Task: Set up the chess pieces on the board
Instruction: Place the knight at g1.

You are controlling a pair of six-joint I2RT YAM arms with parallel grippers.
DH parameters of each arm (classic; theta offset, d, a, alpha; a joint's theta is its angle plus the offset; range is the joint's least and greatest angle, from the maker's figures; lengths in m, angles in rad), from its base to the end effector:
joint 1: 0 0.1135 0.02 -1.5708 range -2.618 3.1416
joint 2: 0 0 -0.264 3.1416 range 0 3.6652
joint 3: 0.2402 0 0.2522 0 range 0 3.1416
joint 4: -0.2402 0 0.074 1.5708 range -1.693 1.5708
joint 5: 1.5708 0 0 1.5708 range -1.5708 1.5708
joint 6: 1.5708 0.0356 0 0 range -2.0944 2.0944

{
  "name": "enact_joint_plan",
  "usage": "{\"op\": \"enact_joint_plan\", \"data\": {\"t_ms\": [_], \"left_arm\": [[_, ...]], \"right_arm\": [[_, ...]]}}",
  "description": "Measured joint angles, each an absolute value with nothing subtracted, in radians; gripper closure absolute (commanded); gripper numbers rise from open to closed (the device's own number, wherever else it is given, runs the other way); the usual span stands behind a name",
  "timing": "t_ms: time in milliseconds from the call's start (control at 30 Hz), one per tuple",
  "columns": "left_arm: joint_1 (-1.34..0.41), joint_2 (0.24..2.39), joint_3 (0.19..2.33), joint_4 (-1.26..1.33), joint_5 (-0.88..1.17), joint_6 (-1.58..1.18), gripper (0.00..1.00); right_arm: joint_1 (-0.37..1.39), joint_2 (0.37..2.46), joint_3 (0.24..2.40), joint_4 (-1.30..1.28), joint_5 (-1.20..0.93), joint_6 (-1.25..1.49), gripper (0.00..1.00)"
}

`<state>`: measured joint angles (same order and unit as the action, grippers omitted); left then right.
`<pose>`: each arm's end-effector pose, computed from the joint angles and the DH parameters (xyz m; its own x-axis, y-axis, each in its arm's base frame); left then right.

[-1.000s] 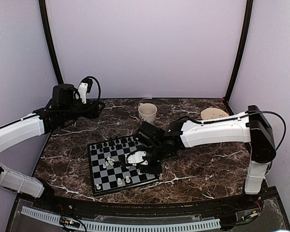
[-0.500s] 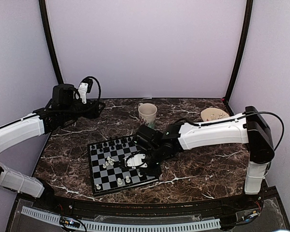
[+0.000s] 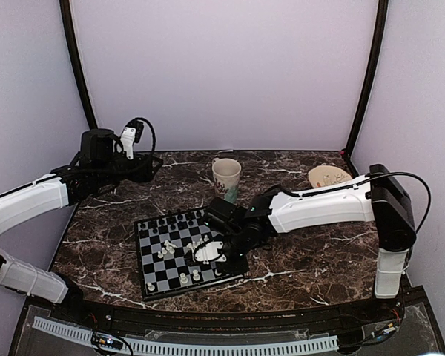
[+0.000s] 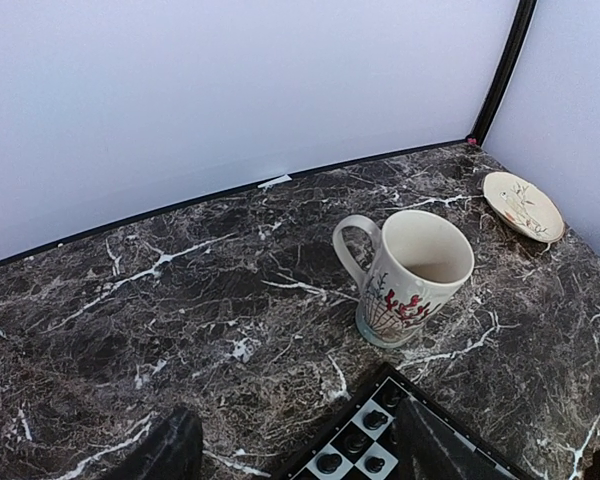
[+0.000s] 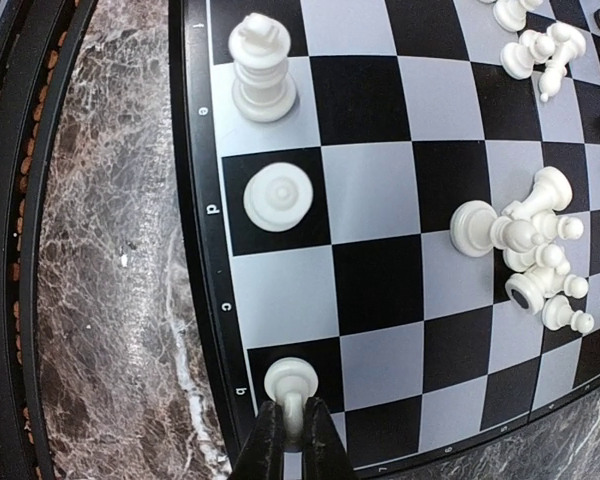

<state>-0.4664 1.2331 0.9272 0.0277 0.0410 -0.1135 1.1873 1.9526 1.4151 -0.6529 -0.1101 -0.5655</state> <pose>0.2580 -0.1315 0.3159 -0.2986 0.0236 -0.9541 0.4536 0.8831 -0.1201 0.1461 0.3725 0.1830 0.2087 -0.9060 -0.3682 -0.9773 -0.1793 -0.1128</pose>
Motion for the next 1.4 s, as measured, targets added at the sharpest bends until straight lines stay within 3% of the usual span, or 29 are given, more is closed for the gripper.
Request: {"op": "enact_joint_plan", "data": {"t_ms": [233, 733, 867, 1067, 1400], "left_arm": [[-0.466, 1.242, 0.927, 0.028, 0.051, -0.113, 0.32], [-0.466, 1.251, 0.927, 0.027, 0.069, -0.115, 0.32], [-0.466, 1.272, 0.948, -0.007, 0.076, -0.125, 0.36], [-0.466, 1.332, 1.049, -0.139, 0.104, -0.15, 0.52], [-0.52, 1.388, 1.072, -0.393, 0.203, -0.117, 0.58]], "right_arm": [[1.191, 1.955, 1.415, -0.655, -0.105, -0.569, 0.76], [1.19, 1.954, 1.424, -0.67, -0.081, -0.562, 0.69], [1.164, 1.897, 1.439, -0.694, -0.104, -0.554, 0.69], [1.059, 1.757, 1.409, -0.672, -0.161, -0.529, 0.69], [0.812, 1.589, 1.13, -0.535, -0.26, -0.476, 0.69]]}}
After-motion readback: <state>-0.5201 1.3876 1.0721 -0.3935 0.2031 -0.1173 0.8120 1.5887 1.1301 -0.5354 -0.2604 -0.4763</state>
